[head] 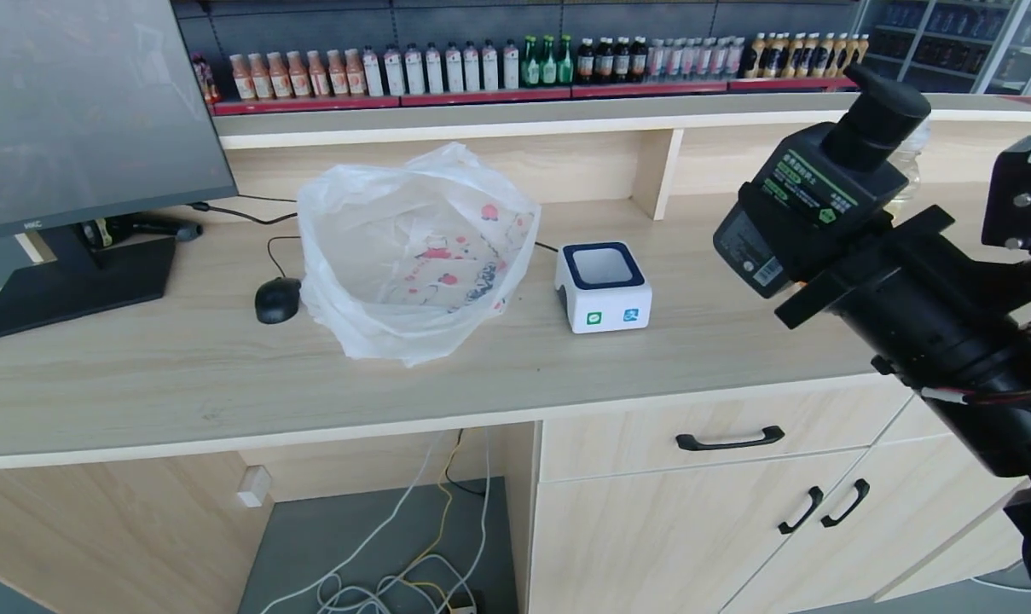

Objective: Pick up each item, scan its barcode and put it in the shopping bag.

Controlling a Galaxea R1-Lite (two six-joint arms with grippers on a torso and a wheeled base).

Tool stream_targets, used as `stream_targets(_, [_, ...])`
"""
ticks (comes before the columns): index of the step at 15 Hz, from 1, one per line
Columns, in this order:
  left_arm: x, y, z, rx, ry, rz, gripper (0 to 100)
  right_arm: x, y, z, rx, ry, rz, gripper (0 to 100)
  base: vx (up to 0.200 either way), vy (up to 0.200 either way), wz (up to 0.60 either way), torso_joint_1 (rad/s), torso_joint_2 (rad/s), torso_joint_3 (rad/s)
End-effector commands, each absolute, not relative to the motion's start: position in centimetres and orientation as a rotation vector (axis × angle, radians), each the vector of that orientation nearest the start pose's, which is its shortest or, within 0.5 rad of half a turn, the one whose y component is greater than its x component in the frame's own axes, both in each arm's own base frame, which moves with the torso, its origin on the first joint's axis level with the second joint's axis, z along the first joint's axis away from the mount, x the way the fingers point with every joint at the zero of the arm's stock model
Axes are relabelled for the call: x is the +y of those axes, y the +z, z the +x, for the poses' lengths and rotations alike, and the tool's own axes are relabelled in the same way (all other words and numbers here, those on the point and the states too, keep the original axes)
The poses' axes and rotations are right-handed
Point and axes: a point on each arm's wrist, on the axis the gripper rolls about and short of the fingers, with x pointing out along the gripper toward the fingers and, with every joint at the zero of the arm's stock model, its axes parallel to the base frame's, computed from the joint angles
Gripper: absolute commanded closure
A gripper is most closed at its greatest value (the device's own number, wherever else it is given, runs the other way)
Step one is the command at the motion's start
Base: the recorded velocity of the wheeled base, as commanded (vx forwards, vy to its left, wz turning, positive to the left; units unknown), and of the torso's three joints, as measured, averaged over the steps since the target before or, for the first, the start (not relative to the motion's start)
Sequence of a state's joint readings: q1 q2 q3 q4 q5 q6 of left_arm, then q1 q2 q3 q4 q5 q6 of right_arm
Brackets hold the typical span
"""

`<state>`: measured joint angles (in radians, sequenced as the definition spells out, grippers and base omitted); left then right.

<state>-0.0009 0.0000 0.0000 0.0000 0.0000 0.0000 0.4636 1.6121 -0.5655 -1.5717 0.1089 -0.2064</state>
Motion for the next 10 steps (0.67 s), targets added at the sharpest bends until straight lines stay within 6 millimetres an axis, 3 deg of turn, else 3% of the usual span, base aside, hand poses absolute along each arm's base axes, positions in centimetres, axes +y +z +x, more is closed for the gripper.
stream_targets(1, [0.0, 7.5, -2.3, 0.000, 0.000, 0.000, 0, 11.7, 23.7, 22.9, -0.591, 0.519, -0.148, 100, 0.000, 0.000, 0.00, 0.000, 0.00, 0.000])
stream_targets(4, [0.0, 7.5, -2.3, 0.000, 0.000, 0.000, 0, 14.1, 22.7, 25.7, -0.638, 0.591, -0.318, 100, 0.000, 0.000, 0.00, 0.000, 0.00, 0.000])
stream_targets(7, [0.0, 7.5, -2.3, 0.000, -0.002, 0.000, 0, 16.3, 24.3, 29.9, -0.785, 0.574, -0.399, 100, 0.000, 0.000, 0.00, 0.000, 0.00, 0.000])
stream_targets(10, [0.0, 7.5, -2.3, 0.000, -0.002, 0.000, 0, 16.0, 24.8, 34.7, -0.935, 0.579, -0.548, 100, 0.000, 0.000, 0.00, 0.000, 0.00, 0.000])
